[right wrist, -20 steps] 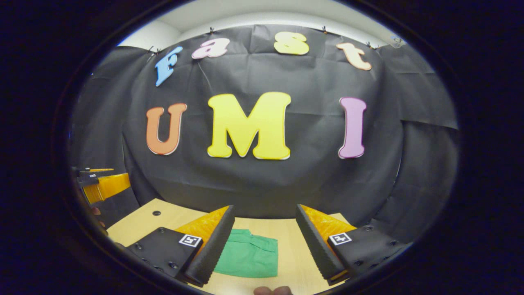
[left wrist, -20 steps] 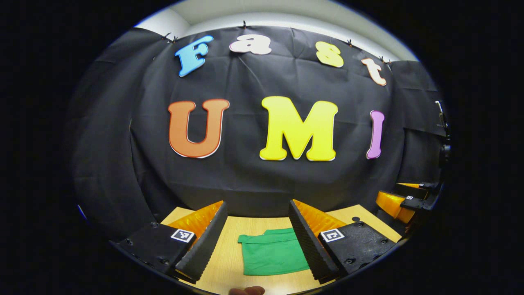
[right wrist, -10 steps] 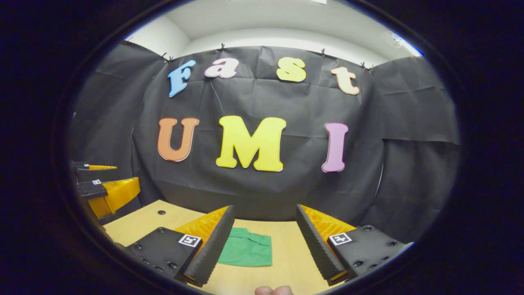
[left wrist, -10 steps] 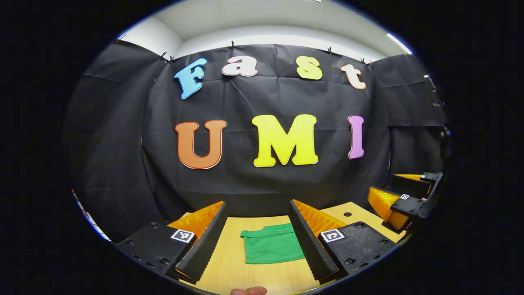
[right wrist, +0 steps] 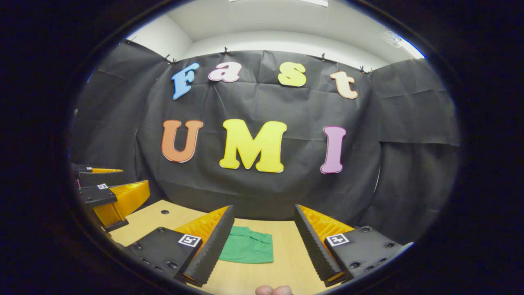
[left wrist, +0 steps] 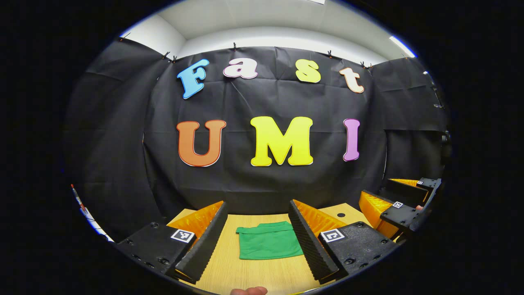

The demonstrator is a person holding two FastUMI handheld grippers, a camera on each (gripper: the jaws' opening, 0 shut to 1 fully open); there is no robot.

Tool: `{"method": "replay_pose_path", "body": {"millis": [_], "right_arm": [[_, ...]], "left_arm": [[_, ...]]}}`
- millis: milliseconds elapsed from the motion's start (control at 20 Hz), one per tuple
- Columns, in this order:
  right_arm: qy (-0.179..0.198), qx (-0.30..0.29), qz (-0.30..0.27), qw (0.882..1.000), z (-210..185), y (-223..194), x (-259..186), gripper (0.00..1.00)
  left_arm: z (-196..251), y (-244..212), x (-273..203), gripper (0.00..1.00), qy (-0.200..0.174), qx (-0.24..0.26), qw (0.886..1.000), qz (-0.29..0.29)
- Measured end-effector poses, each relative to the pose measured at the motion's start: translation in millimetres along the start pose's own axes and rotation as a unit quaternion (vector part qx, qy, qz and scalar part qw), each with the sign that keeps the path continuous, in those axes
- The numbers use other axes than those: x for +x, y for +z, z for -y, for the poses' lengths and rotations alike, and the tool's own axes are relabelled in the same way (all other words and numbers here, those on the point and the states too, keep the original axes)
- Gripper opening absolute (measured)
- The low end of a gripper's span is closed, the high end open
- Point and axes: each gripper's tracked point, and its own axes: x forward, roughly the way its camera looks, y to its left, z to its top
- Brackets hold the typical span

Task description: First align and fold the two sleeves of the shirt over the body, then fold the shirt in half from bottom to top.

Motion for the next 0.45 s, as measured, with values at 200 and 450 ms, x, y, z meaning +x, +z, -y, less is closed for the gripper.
{"method": "replay_pose_path", "body": {"millis": [200,450], "right_arm": [[0.0,0.002,0.0,1.0,-0.9,0.9,1.5,0.95],[-0.004,0.001,0.006,1.0,0.8,2.3,4.1,0.94]], "left_arm": [[-3.0,-0.5,1.0,0.96,0.002,0.001,1.0,-0.001],[-5.3,-4.9,4.1,0.96,0.007,-0.002,1.0,-0.006]]}}
